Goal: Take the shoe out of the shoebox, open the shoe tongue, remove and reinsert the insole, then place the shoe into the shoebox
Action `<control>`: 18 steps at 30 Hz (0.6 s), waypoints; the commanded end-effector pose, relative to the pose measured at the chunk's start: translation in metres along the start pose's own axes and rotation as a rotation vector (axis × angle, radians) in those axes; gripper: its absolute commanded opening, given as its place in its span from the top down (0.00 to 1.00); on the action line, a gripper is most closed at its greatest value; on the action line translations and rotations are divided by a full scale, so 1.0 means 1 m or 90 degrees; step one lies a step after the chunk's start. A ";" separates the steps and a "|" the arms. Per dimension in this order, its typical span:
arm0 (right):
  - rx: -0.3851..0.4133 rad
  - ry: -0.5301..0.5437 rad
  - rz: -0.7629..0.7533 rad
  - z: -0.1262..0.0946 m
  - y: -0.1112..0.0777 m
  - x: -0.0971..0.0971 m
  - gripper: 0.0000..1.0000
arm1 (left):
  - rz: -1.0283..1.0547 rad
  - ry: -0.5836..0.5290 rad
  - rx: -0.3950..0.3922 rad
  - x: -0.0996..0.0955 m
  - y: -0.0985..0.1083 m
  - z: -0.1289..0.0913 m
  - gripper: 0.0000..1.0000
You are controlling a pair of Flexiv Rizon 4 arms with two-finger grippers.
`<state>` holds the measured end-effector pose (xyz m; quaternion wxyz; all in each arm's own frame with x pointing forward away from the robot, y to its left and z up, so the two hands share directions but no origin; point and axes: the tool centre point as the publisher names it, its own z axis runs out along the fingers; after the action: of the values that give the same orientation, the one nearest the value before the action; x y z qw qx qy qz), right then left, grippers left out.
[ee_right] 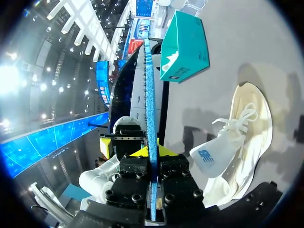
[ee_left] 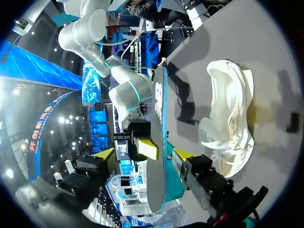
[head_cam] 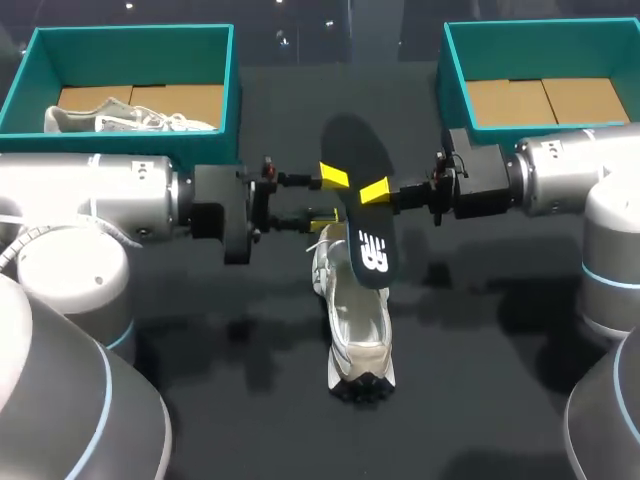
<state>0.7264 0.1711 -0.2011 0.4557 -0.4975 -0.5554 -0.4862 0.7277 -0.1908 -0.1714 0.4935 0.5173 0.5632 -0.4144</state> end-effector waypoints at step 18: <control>-0.029 0.034 -0.004 0.001 -0.019 -0.023 1.00 | 0.044 0.074 -0.014 -0.021 0.014 -0.076 0.00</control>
<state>0.7116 0.1691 -0.2275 0.4594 -0.4901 -0.5333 -0.5141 0.7347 -0.1235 -0.1381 0.4785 0.5540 0.5779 -0.3607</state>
